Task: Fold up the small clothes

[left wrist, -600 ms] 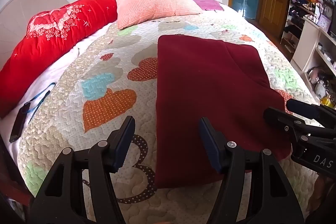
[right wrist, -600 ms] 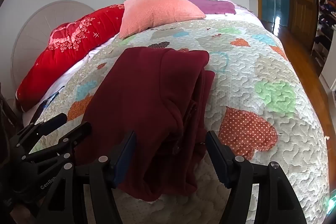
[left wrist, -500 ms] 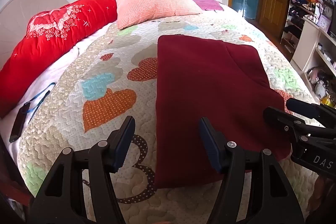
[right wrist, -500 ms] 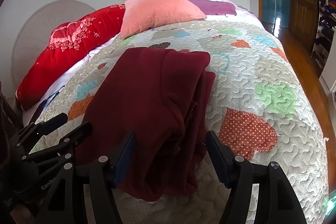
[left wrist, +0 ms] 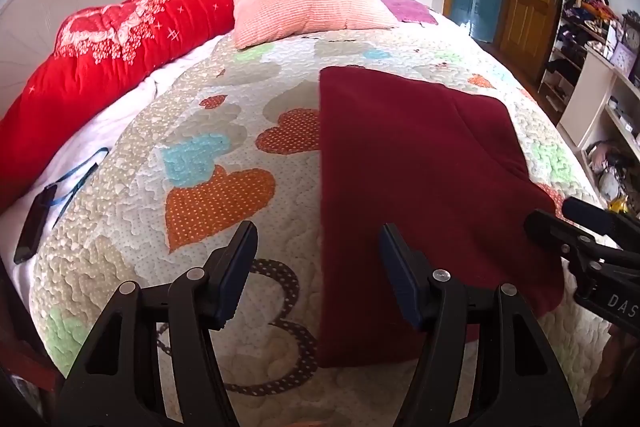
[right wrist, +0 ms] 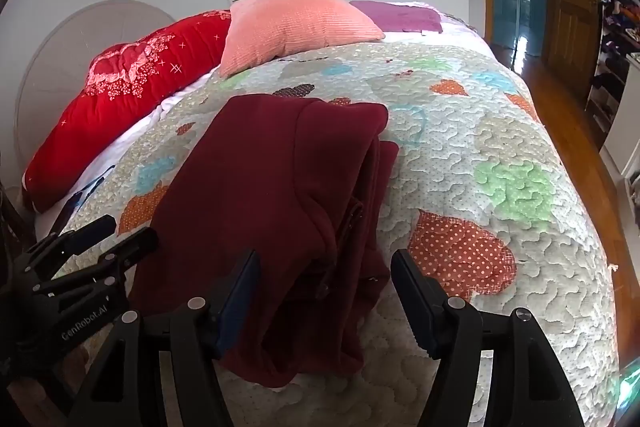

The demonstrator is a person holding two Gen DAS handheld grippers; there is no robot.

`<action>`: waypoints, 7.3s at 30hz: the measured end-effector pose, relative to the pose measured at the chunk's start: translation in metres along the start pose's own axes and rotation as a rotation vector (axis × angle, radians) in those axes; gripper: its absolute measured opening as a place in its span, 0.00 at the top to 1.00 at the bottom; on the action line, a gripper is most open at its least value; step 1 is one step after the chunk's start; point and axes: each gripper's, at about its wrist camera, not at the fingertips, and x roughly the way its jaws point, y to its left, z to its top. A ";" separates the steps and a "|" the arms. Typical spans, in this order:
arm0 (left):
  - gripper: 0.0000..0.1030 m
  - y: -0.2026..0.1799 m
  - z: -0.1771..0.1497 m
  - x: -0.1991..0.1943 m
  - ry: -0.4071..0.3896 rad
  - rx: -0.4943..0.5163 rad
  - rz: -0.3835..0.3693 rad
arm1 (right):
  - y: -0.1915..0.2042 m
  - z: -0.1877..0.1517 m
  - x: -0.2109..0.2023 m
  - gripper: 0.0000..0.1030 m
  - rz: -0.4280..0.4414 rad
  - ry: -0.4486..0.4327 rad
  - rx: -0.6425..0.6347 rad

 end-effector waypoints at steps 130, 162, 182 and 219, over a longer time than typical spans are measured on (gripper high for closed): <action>0.14 0.066 0.044 0.020 -0.037 -0.052 0.125 | -0.164 0.006 0.065 0.00 -0.339 0.070 0.202; 0.14 0.023 0.044 -0.009 -0.093 -0.024 0.023 | 0.017 0.049 -0.064 0.00 -0.114 -0.098 -0.002; 0.14 0.029 0.050 0.014 -0.063 -0.027 0.021 | 0.026 0.061 -0.003 0.00 -0.115 -0.046 0.027; 0.23 0.095 0.197 0.198 0.058 -0.045 0.029 | 0.053 0.093 0.128 0.00 0.007 0.095 -0.040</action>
